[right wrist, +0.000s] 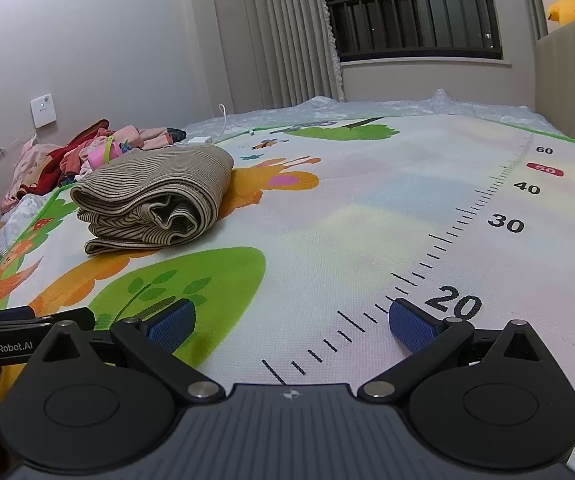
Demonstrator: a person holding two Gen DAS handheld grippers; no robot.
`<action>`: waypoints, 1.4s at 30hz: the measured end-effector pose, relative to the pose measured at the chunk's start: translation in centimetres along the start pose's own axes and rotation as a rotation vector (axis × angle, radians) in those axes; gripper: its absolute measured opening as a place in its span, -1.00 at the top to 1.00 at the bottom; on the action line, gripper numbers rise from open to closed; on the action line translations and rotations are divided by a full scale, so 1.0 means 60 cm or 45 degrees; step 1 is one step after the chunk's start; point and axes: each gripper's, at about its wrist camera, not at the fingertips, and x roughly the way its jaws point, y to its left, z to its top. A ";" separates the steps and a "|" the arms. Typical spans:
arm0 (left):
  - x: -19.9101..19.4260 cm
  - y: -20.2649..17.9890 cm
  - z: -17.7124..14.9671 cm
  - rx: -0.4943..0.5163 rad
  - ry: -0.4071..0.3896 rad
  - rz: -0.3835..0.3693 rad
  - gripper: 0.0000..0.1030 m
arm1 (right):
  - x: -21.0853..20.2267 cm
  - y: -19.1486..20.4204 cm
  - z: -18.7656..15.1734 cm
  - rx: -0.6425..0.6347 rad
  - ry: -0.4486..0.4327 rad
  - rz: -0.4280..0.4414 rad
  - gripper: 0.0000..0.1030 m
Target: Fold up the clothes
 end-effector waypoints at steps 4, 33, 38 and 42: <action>0.001 0.001 0.000 -0.001 0.000 -0.002 -1.00 | -0.001 0.000 -0.001 0.000 -0.003 0.001 -1.00; 0.005 -0.004 0.003 0.039 0.032 0.011 -1.00 | -0.004 -0.001 -0.003 0.009 -0.022 -0.003 -1.00; 0.005 -0.006 0.003 0.045 0.031 0.016 -1.00 | -0.005 -0.002 -0.004 0.013 -0.025 -0.001 -1.00; 0.005 -0.005 0.002 0.043 0.033 0.013 -1.00 | -0.005 -0.002 -0.004 0.013 -0.027 0.000 -1.00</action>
